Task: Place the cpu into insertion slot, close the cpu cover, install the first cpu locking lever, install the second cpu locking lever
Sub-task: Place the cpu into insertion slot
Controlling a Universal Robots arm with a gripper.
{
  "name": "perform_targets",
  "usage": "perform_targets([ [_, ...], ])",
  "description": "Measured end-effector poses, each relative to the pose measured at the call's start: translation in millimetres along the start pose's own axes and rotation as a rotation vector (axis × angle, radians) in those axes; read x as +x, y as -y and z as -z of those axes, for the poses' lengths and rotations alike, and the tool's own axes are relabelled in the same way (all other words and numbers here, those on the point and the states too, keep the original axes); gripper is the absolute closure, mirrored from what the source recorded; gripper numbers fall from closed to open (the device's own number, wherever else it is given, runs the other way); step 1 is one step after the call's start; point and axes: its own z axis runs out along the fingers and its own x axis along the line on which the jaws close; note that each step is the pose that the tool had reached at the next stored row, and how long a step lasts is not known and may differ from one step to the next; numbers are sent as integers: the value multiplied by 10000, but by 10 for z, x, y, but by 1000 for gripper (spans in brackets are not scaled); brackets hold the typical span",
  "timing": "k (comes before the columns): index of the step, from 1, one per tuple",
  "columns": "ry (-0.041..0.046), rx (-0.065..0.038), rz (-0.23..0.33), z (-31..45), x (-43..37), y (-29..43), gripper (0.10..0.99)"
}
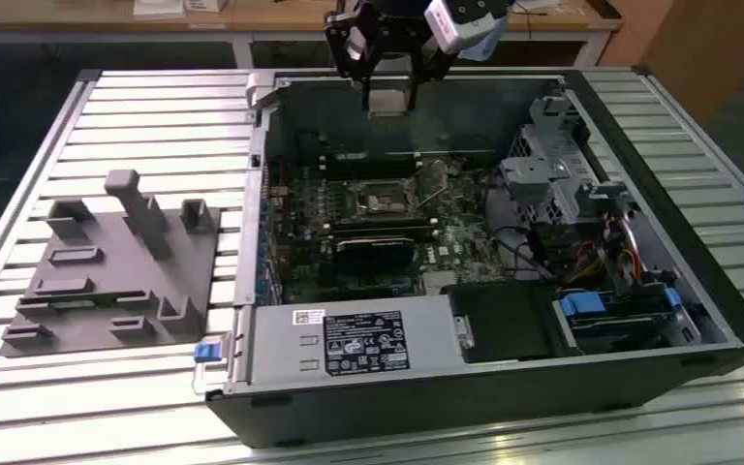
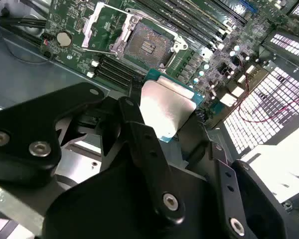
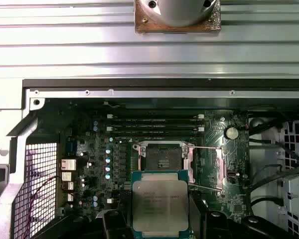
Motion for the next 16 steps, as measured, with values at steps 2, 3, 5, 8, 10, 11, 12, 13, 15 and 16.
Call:
perform_targets([
  [2,0,0,-1,0,0,0,545],
  [3,0,0,0,0,0,0,545],
  [5,0,2,0,-1,0,0,545],
  [8,0,1,0,-15,0,1,545],
  [10,0,1,0,-33,-1,3,545],
  [11,0,1,0,-42,-1,4,545],
  [12,0,2,0,-51,-1,5,545],
  [13,0,5,0,-60,-1,5,545],
  [15,0,14,1,-80,-2,7,545],
  [16,1,22,0,-90,-2,8,545],
])
